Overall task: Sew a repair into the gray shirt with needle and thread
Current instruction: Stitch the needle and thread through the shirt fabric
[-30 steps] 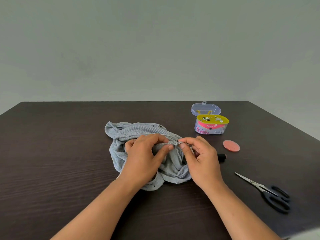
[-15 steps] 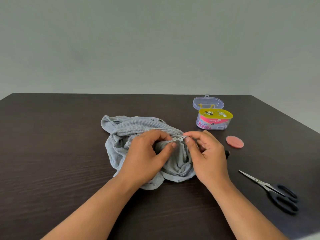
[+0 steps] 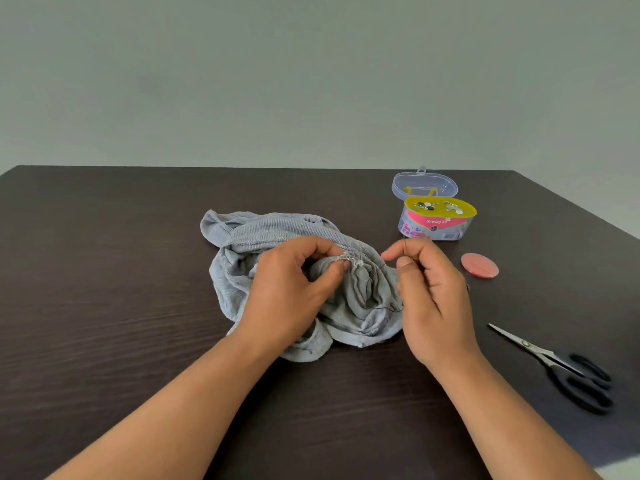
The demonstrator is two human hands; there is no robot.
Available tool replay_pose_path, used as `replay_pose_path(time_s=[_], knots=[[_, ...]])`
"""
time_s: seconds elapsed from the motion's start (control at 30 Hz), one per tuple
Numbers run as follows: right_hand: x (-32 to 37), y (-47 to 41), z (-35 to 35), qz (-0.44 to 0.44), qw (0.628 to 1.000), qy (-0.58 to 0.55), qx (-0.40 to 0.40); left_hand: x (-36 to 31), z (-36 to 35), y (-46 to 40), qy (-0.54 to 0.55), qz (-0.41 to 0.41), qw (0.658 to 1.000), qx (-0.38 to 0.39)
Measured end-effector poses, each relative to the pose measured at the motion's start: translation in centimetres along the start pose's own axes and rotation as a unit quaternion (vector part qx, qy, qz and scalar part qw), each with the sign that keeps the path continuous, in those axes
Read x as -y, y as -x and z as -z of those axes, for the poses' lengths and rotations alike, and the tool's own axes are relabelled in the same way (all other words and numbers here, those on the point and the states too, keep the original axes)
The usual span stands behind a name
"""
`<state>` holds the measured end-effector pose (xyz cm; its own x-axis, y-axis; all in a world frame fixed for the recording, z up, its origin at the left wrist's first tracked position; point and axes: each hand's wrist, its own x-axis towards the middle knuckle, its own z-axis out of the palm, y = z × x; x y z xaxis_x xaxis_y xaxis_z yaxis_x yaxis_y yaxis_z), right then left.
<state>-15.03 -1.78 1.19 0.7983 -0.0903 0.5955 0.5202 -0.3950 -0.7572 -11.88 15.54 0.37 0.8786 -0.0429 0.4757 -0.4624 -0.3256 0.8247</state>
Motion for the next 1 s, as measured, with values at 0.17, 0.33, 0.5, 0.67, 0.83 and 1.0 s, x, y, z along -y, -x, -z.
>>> replay_pose_path(time_s=[0.17, 0.33, 0.5, 0.67, 0.83, 1.0], knots=[[0.3, 0.6, -0.4, -0.053, 0.996, -0.050, 0.051, 0.1, 0.0, -0.2, 0.019, -0.006, 0.999, 0.026], [0.6, 1.0, -0.7, -0.071, 0.991, -0.046, 0.101, 0.3, 0.3, -0.3, 0.023, 0.002, 0.998, 0.056], [0.2, 0.1, 0.1, -0.072, 0.996, -0.021, -0.037, 0.3, 0.3, -0.4, 0.045, 0.023, 0.998, 0.041], [-0.3, -1.5, 4.0, -0.120, 0.954, -0.101, -0.255, 0.3, 0.4, -0.5, 0.052, 0.034, 0.997, 0.037], [3.4, -2.7, 6.6, -0.117, 0.957, -0.147, -0.220, 0.3, 0.4, -0.5, 0.046, 0.040, 0.997, 0.042], [5.2, -0.3, 2.0, -0.195, 0.977, -0.091, 0.005, 0.2, 0.7, -0.4, 0.053, 0.047, 0.996, 0.045]])
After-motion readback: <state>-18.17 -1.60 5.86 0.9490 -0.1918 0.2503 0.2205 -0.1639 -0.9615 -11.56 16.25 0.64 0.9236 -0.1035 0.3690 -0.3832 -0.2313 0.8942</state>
